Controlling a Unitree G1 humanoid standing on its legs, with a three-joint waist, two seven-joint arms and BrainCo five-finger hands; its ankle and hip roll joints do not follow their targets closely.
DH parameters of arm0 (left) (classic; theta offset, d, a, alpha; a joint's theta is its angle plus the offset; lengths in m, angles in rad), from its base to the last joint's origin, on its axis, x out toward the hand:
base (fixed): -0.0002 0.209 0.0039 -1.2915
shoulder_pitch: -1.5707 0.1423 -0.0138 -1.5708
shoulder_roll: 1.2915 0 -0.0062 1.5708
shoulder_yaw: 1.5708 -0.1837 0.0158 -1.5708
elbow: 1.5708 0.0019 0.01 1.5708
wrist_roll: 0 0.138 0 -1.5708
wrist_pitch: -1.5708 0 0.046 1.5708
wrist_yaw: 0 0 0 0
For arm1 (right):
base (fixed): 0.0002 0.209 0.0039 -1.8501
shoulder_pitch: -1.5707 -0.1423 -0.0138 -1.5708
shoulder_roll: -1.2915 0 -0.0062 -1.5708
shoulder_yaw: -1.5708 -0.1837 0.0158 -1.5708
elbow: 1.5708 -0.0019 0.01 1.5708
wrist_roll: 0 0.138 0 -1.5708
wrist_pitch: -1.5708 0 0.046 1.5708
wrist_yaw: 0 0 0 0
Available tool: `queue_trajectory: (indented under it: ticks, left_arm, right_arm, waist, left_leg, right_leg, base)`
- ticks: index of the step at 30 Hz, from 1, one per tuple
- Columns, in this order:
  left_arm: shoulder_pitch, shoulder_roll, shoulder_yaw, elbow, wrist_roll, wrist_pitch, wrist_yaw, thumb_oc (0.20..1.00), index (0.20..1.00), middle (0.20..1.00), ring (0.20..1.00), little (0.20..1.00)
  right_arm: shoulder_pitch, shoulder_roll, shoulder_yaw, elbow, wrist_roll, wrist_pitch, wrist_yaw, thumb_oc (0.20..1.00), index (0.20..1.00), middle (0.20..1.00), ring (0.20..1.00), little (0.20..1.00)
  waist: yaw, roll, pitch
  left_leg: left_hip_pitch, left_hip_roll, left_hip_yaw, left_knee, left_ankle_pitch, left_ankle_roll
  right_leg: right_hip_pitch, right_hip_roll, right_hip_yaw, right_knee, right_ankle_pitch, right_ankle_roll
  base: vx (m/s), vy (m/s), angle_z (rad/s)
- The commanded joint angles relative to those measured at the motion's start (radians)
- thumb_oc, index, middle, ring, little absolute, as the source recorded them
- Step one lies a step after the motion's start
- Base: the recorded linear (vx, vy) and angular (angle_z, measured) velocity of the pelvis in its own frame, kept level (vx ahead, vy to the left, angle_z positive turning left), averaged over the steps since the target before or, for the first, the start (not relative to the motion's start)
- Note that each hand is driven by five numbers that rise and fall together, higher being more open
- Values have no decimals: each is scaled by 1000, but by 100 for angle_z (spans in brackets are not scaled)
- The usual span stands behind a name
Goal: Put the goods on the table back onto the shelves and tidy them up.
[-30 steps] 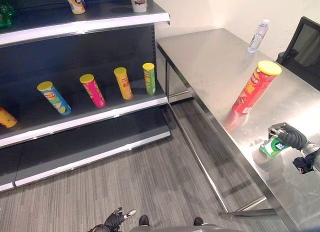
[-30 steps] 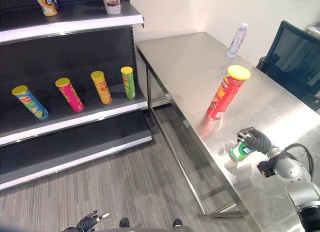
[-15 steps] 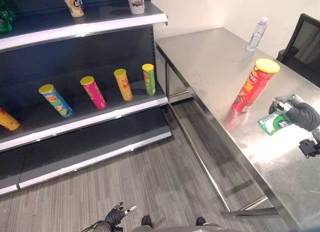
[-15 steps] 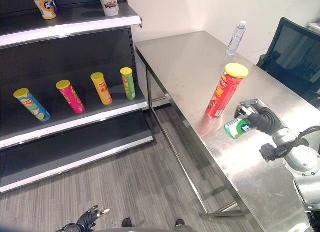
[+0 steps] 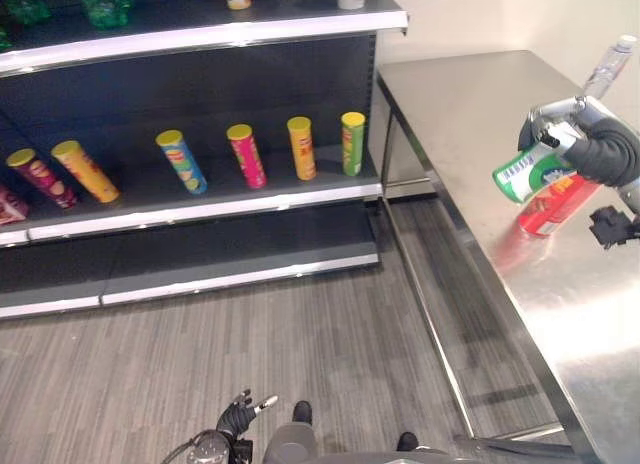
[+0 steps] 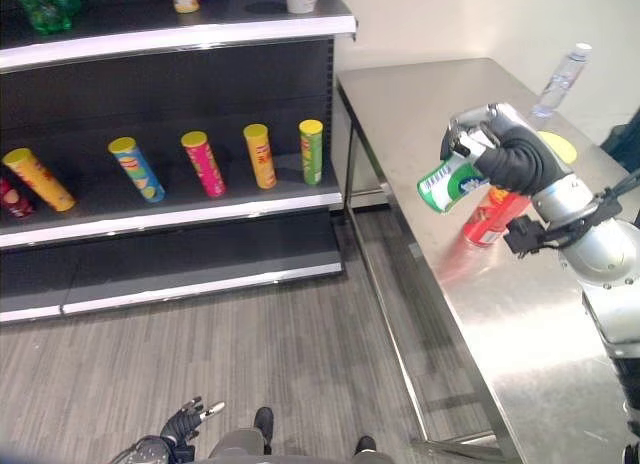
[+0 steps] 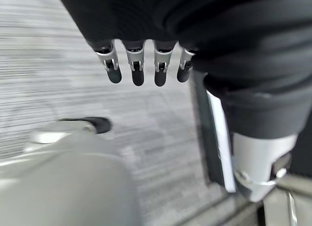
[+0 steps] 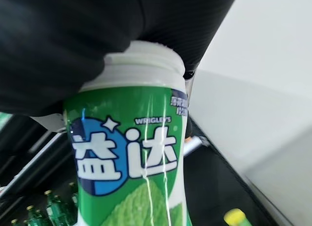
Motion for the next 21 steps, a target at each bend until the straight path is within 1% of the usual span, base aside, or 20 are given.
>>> queue_trajectory:
  ticks: [1, 2, 3, 5, 6, 7, 8, 9, 10, 11, 12, 13, 14, 15, 16, 17, 18, 19, 20, 21]
  left_arm:
    - [-26, 74, 0, -36, -7, -36, 28, 1000, 1000, 1000, 1000, 1000]
    - [-23, 77, 1, -38, -2, -36, 29, 1000, 1000, 1000, 1000, 1000]
    - [-24, 77, -2, -34, 10, -37, 31, 1000, 1000, 1000, 1000, 1000]
    - [-39, 83, -11, -26, 29, -41, 35, 1000, 1000, 1000, 1000, 1000]
    - [-44, 90, -15, -23, 39, -43, 35, 1000, 1000, 1000, 1000, 1000]
    - [-49, 106, -19, -32, 45, -40, 37, 1000, 1000, 1000, 1000, 1000]
    - [-53, 112, -22, -31, 52, -40, 35, 1000, 1000, 1000, 1000, 1000]
    - [-51, 132, -21, -39, 60, -35, 37, 1000, 1000, 1000, 1000, 1000]
    - [-52, 132, -19, -40, 60, -35, 37, 1000, 1000, 1000, 1000, 1000]
    - [-51, 139, -17, -36, 65, -35, 35, 1000, 1000, 1000, 1000, 1000]
    - [-63, 152, -15, -31, 68, -29, 34, 1000, 1000, 1000, 1000, 1000]
    - [-63, 154, -12, -35, 63, -30, 31, 1000, 1000, 1000, 1000, 1000]
    - [-64, 153, -12, -35, 63, -30, 31, 1000, 1000, 1000, 1000, 1000]
    - [-65, 157, -11, -35, 59, -31, 28, 1000, 1000, 1000, 1000, 1000]
    - [-63, 158, -11, -35, 59, -31, 25, 1000, 1000, 1000, 1000, 1000]
    - [-59, 161, -12, -36, 58, -32, 23, 1000, 1000, 1000, 1000, 1000]
    - [-57, 161, -13, -35, 58, -32, 21, 1000, 1000, 1000, 1000, 1000]
    - [-58, 160, -15, -29, 58, -29, 19, 1000, 1000, 1000, 1000, 1000]
    - [-55, 152, -14, -26, 60, -26, 17, 1000, 1000, 1000, 1000, 1000]
    - [-57, 146, -14, -21, 59, -25, 17, 1000, 1000, 1000, 1000, 1000]
  right_arm:
    - [13, -76, -48, -21, -49, -42, -85, 200, 200, 200, 200, 200]
    - [32, -82, -71, -18, -61, -34, -91, 200, 200, 200, 200, 200]
    - [41, -83, -85, -11, -82, -31, -103, 200, 200, 200, 200, 200]
    - [30, -85, -94, 6, -119, -16, -122, 200, 200, 200, 200, 200]
    - [0, -84, -77, 23, -137, -11, -136, 200, 200, 200, 200, 200]
    - [-38, -88, -49, 43, -152, -1, -152, 200, 200, 200, 200, 200]
    - [-51, -97, -40, 53, -167, 4, -160, 200, 200, 200, 200, 200]
    - [-85, -127, -17, 64, -215, 16, -180, 200, 200, 200, 200, 200]
    - [-89, -127, -13, 65, -215, 16, -181, 200, 200, 200, 200, 200]
    - [-105, -140, 1, 67, -236, 18, -185, 200, 200, 200, 200, 200]
    - [-111, -174, 12, 76, -264, 29, -186, 200, 200, 200, 200, 200]
    - [-111, -194, 9, 74, -262, 30, -181, 200, 200, 200, 200, 200]
    - [-112, -195, 9, 74, -262, 30, -181, 200, 200, 200, 200, 200]
    - [-125, -212, 13, 74, -257, 26, -184, 200, 200, 200, 200, 200]
    - [-156, -229, 28, 80, -250, 24, -188, 200, 200, 200, 200, 200]
    - [-170, -243, 33, 85, -249, 24, -192, 200, 200, 200, 200, 200]
    - [-198, -253, 56, 92, -250, 25, -197, 200, 200, 200, 200, 200]
    - [-217, -260, 71, 98, -252, 26, -200, 200, 200, 200, 200, 200]
    - [-246, -268, 98, 109, -253, 25, -203, 200, 200, 200, 200, 200]
    - [-267, -278, 114, 118, -252, 27, -205, 200, 200, 200, 200, 200]
  waist:
    - [0, -37, -31]
    - [4, -21, -46]
    - [6, -12, -58]
    - [5, -9, -75]
    - [10, -20, -80]
    - [21, -30, -81]
    - [25, -36, -79]
    - [35, -40, -70]
    - [34, -41, -71]
    - [34, -42, -67]
    - [15, -43, -56]
    - [5, -40, -54]
    - [7, -39, -57]
    - [-1, -31, -51]
    - [-4, -26, -49]
    - [-3, -28, -48]
    - [-5, -30, -42]
    - [-8, -34, -35]
    - [-18, -35, -23]
    - [-28, -40, -15]
  left_leg:
    - [-35, 151, 78, -86, 82, -58]
    - [-12, 156, 99, -120, 95, -72]
    - [-4, 142, 103, -128, 88, -76]
    - [5, 101, 105, -116, 58, -76]
    - [7, 63, 114, -101, 32, -56]
    - [21, 6, 128, -104, 6, -23]
    - [28, -24, 129, -110, -1, -8]
    - [59, -73, 127, -131, -17, 21]
    - [56, -76, 128, -131, -14, 23]
    - [68, -93, 126, -138, -19, 34]
    - [85, -114, 103, -143, -33, 52]
    - [93, -122, 93, -147, -36, 58]
    - [89, -121, 94, -148, -33, 59]
    - [100, -126, 84, -151, -37, 64]
    - [107, -131, 76, -155, -39, 67]
    - [115, -141, 71, -159, -42, 70]
    - [127, -149, 63, -162, -48, 74]
    - [138, -157, 53, -162, -55, 77]
    - [163, -164, 40, -162, -70, 80]
    - [175, -178, 26, -162, -75, 84]
  right_leg:
    - [3, -40, 22, 16, -78, 83]
    - [7, -47, 13, 14, -73, 92]
    - [11, -66, 0, 13, -66, 102]
    - [9, -133, -22, 26, -21, 128]
    - [1, -181, -21, 45, 10, 143]
    - [-27, -246, -18, 99, 56, 147]
    - [-39, -275, -10, 132, 90, 148]
    - [-59, -318, -6, 204, 136, 136]
    - [-61, -320, -5, 202, 140, 136]
    - [-66, -328, -11, 231, 147, 128]
    - [-100, -273, 60, 299, 124, 107]
    - [-121, -229, 99, 313, 95, 98]
    - [-127, -227, 101, 313, 98, 96]
    - [-152, -175, 126, 313, 38, 86]
    - [-167, -135, 130, 288, 10, 79]
    - [-179, -111, 124, 260, 3, 78]
    - [-198, -85, 117, 236, 9, 76]
    - [-223, -60, 118, 211, 18, 76]
    - [-249, -23, 127, 181, 31, 77]
    - [-278, 2, 135, 146, 58, 84]
  base:
    - [110, 330, 41]
    - [136, 371, 47]
    - [159, 406, 29]
    - [152, 409, 21]
    - [169, 502, 46]
    - [153, 487, 45]
    - [180, 587, 55]
    - [104, 349, 29]
    - [112, 346, 22]
    - [144, 232, 16]
    - [216, 296, 14]
    - [164, 186, 24]
    - [132, 144, 41]
    - [128, 114, 53]
    - [184, 141, 39]
    - [165, 86, 26]
    - [161, 60, 13]
    - [202, 43, 20]
    - [216, 48, 14]
    - [241, 62, 68]
